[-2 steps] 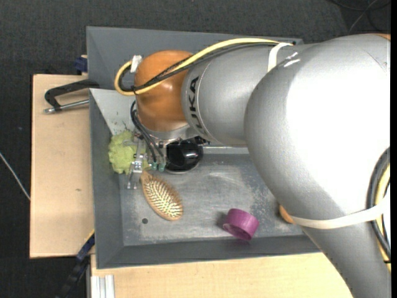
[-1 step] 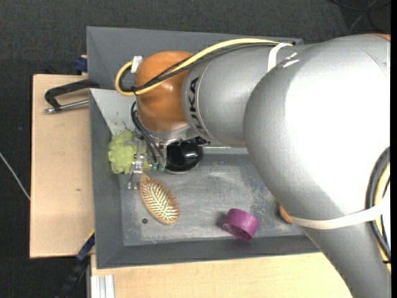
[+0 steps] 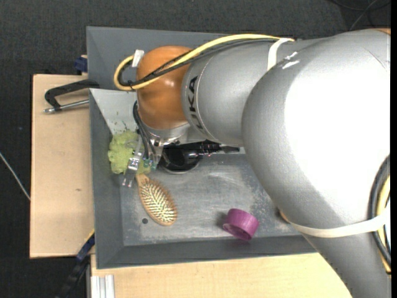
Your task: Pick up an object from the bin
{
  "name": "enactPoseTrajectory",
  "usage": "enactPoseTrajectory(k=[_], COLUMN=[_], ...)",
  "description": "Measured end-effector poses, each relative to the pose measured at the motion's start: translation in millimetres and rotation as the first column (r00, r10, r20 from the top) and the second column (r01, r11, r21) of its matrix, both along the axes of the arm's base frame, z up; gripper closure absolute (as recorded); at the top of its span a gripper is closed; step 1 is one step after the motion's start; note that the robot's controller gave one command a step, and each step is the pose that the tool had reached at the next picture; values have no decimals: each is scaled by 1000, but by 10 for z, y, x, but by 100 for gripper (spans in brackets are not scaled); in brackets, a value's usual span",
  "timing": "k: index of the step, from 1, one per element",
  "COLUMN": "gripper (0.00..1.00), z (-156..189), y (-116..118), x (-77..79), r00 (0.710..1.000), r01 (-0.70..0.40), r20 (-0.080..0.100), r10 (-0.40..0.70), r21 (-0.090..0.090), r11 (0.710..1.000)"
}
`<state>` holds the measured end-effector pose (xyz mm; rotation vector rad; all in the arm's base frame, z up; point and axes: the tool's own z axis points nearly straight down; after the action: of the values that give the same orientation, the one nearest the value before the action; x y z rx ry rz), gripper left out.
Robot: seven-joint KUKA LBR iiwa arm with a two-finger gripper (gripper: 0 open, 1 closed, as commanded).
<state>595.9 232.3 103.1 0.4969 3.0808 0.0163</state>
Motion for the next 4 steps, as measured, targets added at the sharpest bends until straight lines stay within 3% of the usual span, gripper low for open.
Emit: enactPoseTrajectory(k=[1,2,4], gripper=[0,100,100], z=[-195,-219,-185], y=[-1,-39,-44], x=[18,-170,-182], r00=[999,962,962], r01=[51,273,273], r20=[5,5,0], r10=[-51,-273,-273], r21=[3,16,12], r11=[999,962,962])
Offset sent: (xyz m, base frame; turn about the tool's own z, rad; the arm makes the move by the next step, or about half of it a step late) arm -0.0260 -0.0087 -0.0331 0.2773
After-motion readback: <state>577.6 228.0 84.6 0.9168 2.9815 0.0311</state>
